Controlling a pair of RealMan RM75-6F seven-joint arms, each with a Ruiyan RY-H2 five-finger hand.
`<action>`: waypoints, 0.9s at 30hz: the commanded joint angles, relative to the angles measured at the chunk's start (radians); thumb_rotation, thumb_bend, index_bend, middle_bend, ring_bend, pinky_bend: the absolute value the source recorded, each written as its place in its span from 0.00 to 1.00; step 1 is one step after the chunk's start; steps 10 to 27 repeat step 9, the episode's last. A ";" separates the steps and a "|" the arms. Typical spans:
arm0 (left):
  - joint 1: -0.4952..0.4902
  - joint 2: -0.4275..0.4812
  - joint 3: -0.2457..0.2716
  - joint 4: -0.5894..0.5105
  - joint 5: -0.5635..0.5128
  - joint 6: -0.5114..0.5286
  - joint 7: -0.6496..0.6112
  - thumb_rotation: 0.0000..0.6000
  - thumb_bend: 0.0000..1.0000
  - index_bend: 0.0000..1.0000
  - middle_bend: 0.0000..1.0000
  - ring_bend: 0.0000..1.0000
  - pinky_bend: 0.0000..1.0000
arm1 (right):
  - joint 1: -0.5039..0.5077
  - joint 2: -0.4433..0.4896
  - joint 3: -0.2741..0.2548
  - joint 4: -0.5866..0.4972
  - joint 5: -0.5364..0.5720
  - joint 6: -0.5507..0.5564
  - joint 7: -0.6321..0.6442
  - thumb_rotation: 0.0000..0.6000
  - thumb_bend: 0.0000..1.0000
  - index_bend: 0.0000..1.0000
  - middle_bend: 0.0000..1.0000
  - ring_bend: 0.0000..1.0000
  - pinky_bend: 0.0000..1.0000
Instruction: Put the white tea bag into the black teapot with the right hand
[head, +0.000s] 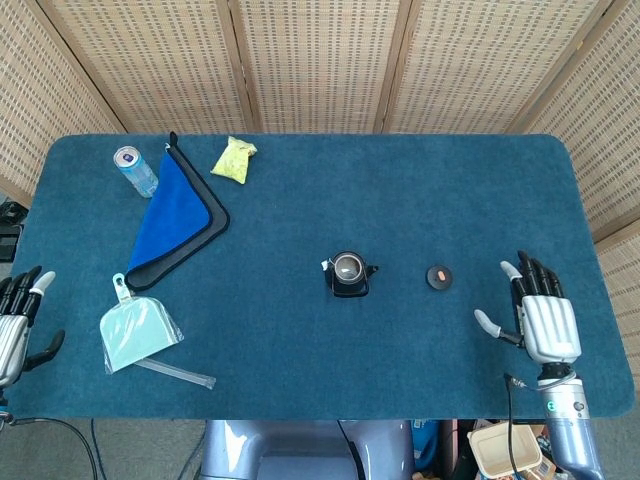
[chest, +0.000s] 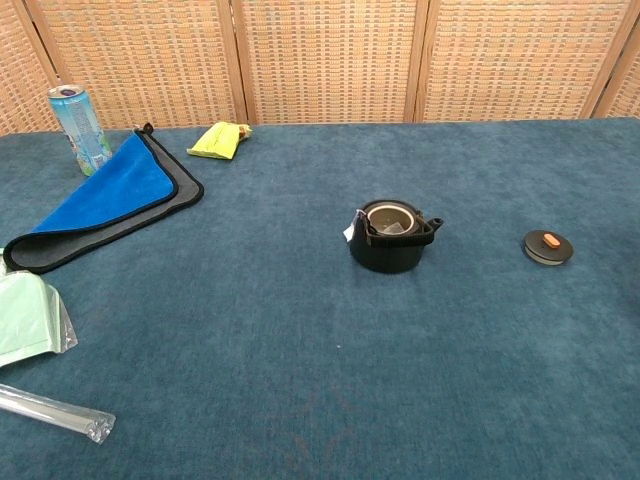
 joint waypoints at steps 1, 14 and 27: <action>-0.007 0.004 0.001 0.000 0.014 -0.003 -0.009 1.00 0.38 0.00 0.00 0.00 0.00 | -0.010 -0.005 0.011 0.007 -0.020 0.004 0.003 0.00 0.34 0.00 0.00 0.00 0.15; -0.047 0.008 -0.005 -0.001 0.059 -0.024 -0.029 1.00 0.38 0.00 0.00 0.00 0.00 | -0.040 -0.009 0.032 0.002 -0.075 0.024 0.000 0.00 0.34 0.00 0.00 0.00 0.15; -0.047 0.008 -0.005 -0.001 0.059 -0.024 -0.029 1.00 0.38 0.00 0.00 0.00 0.00 | -0.040 -0.009 0.032 0.002 -0.075 0.024 0.000 0.00 0.34 0.00 0.00 0.00 0.15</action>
